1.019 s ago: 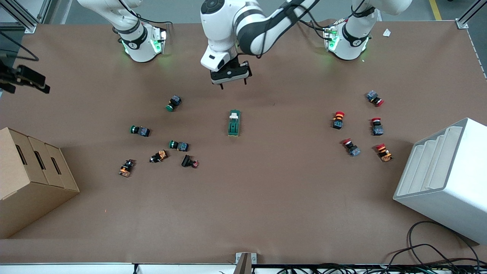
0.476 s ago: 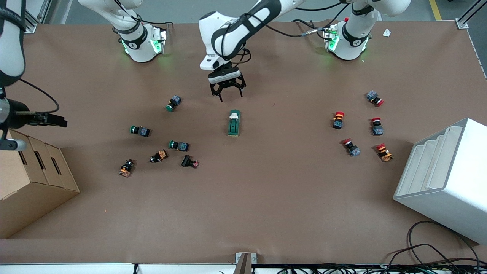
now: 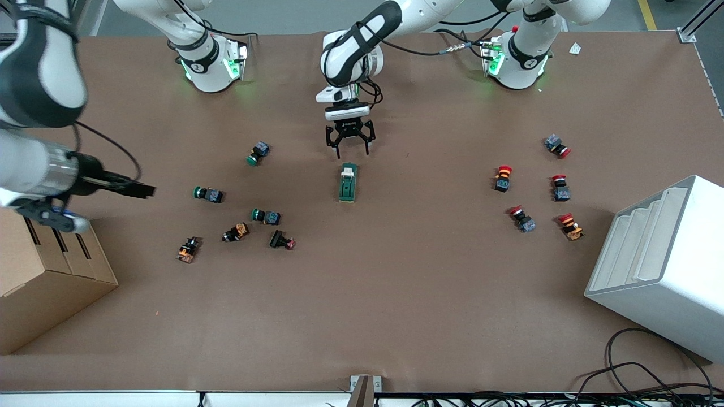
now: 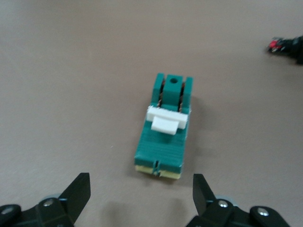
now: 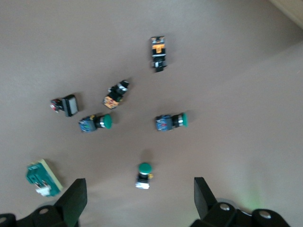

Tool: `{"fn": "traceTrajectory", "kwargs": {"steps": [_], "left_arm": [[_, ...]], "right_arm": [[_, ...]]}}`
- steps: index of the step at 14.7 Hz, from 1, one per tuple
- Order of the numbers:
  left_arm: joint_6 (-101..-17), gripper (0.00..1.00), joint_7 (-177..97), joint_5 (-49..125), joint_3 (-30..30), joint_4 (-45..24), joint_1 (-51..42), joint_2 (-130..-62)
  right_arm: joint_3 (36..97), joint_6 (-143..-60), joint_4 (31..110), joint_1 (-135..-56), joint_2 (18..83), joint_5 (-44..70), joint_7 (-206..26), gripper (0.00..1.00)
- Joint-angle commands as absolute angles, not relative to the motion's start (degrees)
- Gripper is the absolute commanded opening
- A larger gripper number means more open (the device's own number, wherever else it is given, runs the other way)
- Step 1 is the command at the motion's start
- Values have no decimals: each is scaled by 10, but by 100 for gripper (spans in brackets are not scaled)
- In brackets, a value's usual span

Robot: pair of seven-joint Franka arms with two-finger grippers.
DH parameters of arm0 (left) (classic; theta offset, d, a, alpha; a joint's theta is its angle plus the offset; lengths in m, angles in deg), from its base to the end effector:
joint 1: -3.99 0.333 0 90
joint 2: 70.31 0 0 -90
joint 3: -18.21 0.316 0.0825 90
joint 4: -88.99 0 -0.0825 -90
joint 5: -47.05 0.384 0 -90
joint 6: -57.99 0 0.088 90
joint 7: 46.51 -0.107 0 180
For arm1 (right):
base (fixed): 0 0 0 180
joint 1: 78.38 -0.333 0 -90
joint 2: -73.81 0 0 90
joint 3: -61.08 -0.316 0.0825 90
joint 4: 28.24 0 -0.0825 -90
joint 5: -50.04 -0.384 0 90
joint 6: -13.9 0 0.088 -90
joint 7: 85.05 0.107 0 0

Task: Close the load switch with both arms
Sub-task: 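Lower the left gripper onto the switch while the right gripper approaches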

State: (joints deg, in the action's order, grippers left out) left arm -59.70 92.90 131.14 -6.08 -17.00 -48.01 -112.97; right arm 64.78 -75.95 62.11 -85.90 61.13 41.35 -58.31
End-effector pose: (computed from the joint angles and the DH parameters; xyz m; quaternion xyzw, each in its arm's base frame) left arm 0.2051 -0.5811 0.1334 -0.9104 -0.0583 -0.4094 0.0122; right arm 0.6014 0.0596 0.4940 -0.9696 0.2053 0.1281 0.0357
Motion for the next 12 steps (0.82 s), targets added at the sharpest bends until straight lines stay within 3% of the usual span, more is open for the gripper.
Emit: {"fn": "traceTrajectory", "kwargs": {"steps": [1,6,12], "left_arm": [[-603,96,948,1360,-59,-169,-476,-1132],[-608,97,986,1499,-39,-159,-465,-1172],[-592,98,990,1516,-36,-167,-470,-1183]], "right_arm": [[650,-827,675,-929,625,398,-462,100],[650,-939,708,-1055,586,398,-293,100],[649,-1046,713,-1145,511,369,-138,100]]}}
